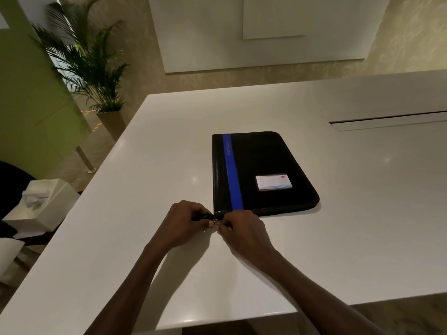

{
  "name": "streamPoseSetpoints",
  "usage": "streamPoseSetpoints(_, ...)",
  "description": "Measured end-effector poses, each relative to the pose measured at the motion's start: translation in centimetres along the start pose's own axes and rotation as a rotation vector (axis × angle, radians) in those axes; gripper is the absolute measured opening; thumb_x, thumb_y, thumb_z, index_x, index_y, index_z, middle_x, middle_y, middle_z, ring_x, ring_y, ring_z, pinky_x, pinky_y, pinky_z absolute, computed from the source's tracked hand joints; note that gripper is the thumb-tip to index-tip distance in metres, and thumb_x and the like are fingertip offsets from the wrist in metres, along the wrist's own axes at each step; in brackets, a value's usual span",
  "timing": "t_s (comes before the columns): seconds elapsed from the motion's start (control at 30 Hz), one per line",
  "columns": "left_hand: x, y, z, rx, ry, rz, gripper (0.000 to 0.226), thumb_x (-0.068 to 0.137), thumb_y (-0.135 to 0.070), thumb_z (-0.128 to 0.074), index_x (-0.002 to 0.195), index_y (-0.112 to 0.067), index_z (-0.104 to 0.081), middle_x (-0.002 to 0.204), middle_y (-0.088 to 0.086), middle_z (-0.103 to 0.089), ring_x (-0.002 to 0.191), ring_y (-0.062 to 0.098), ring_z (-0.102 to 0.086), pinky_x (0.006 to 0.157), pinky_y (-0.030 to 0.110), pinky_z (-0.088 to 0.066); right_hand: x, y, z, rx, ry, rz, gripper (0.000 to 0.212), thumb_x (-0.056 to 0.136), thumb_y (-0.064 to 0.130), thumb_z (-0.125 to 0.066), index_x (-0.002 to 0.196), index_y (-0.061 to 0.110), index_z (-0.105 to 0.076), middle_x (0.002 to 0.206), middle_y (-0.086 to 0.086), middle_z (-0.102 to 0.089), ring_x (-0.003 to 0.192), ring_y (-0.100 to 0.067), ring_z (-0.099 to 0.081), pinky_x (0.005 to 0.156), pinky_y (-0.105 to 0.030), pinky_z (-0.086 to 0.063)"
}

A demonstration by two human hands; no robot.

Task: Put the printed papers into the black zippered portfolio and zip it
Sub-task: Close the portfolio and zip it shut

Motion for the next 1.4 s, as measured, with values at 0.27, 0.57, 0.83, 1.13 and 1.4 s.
streamPoseSetpoints(0.27,-0.1,0.2,0.4,-0.010,-0.039,0.047,0.010,0.074,-0.026,-0.078,0.079,-0.034,-0.078,0.069,-0.014,-0.073,0.073,0.001,-0.067,0.067,0.025,-0.051,-0.3,0.0,0.4,-0.133,-0.073,-0.074,0.019,0.092,0.025,-0.046,0.075,0.018,-0.045,0.097,-0.011,-0.068,0.093,-0.034,-0.063,0.070,-0.033,-0.040)
streamPoseSetpoints(0.57,0.1,-0.3,0.1,0.133,-0.099,0.056,0.019,0.076,-0.030,-0.077,0.094,-0.031,-0.075,0.087,-0.013,-0.071,0.086,0.008,-0.065,0.066,0.017,-0.043,-0.9,-1.9,2.4,-0.229,-0.183,-0.067,0.021,0.096,0.030,-0.041,0.079,0.020,-0.048,0.093,-0.005,-0.069,0.074,-0.023,-0.053,0.053,-0.027,-0.024)
streamPoseSetpoints(0.83,1.4,-4.5,-2.8,0.338,-0.172,-0.327,0.045,0.072,-0.037,-0.075,0.114,-0.021,-0.072,0.118,0.008,-0.070,0.097,0.029,-0.070,0.085,0.039,-0.055,-0.6,-1.8,2.2,-0.273,-0.155,-0.028,0.028,0.101,0.032,-0.039,0.104,0.015,-0.062,0.104,-0.005,-0.070,0.092,-0.024,-0.065,0.067,-0.028,-0.030)
streamPoseSetpoints(1.13,1.4,-4.5,-3.4,0.622,-0.170,-0.457,0.023,0.079,-0.029,-0.061,0.086,-0.014,-0.078,0.074,0.007,-0.074,0.052,0.024,-0.066,0.046,0.030,-0.055,-1.2,-3.1,4.0,-0.395,-0.152,-0.061,0.031,0.052,0.026,-0.087,0.050,0.019,-0.057,0.044,0.000,-0.057,0.036,-0.015,-0.054,0.044,-0.022,-0.021)
streamPoseSetpoints(1.4,1.2,-5.1,-3.1,0.631,-0.197,-0.439,0.014,0.074,-0.024,-0.071,0.083,-0.016,-0.077,0.066,0.005,-0.072,0.047,0.023,-0.063,0.039,0.028,-0.050,-2.2,-9.6,8.0,-0.307,-0.241,-0.208,0.022,0.093,0.019,-0.043,0.071,0.018,-0.042,0.087,-0.005,-0.070,0.085,-0.030,-0.066,0.067,-0.031,-0.033)
Point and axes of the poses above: each hand's wrist, its own x-axis towards the middle knuckle, its own z-axis out of the back of the hand, y = z × x, the point moved 5 cm from there along x, towards the middle knuckle
